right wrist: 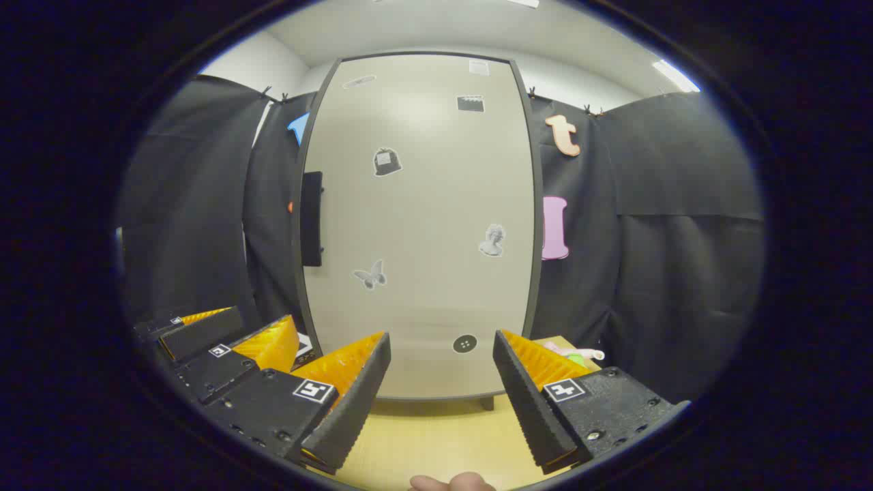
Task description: Open the cabinet door with the right hand, grasp the bottle in the cabinet with the left hand and place it on the coaster, then close the cabinet door with the right hand.
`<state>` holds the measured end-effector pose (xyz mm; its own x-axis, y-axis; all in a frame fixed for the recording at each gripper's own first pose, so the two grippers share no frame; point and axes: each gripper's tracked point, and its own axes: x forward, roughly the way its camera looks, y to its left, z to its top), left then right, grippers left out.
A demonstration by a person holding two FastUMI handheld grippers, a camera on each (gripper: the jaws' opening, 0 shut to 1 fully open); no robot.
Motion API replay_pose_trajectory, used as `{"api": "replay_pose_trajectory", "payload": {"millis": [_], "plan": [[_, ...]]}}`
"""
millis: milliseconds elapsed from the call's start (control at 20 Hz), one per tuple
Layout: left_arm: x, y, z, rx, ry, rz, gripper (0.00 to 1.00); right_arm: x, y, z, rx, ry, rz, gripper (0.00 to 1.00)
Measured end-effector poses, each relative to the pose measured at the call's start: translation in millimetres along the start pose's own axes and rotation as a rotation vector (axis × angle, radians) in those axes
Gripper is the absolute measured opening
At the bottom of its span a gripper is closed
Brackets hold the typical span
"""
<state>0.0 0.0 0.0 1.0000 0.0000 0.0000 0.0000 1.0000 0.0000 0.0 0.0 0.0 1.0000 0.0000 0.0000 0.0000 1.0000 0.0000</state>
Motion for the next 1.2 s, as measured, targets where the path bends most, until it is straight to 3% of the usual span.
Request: {"api": "replay_pose_trajectory", "payload": {"millis": [500, 900, 1200], "plan": [[-13.8, -19.3, 20.5, 0.076, -0.105, 0.011, 0.95, 0.4, -19.9, -10.1, 0.06, -0.005, 0.02, 0.94], [-3.7, -5.0, 9.8, 0.041, -0.068, 0.072, 0.95, 11.4, -5.6, -23.4, 0.024, 0.035, 0.088, 0.97], [-2.5, 9.4, 7.4, 0.046, -0.058, 0.065, 0.95, 25.4, 10.3, -14.0, -0.03, 0.015, 0.124, 0.97]]}}
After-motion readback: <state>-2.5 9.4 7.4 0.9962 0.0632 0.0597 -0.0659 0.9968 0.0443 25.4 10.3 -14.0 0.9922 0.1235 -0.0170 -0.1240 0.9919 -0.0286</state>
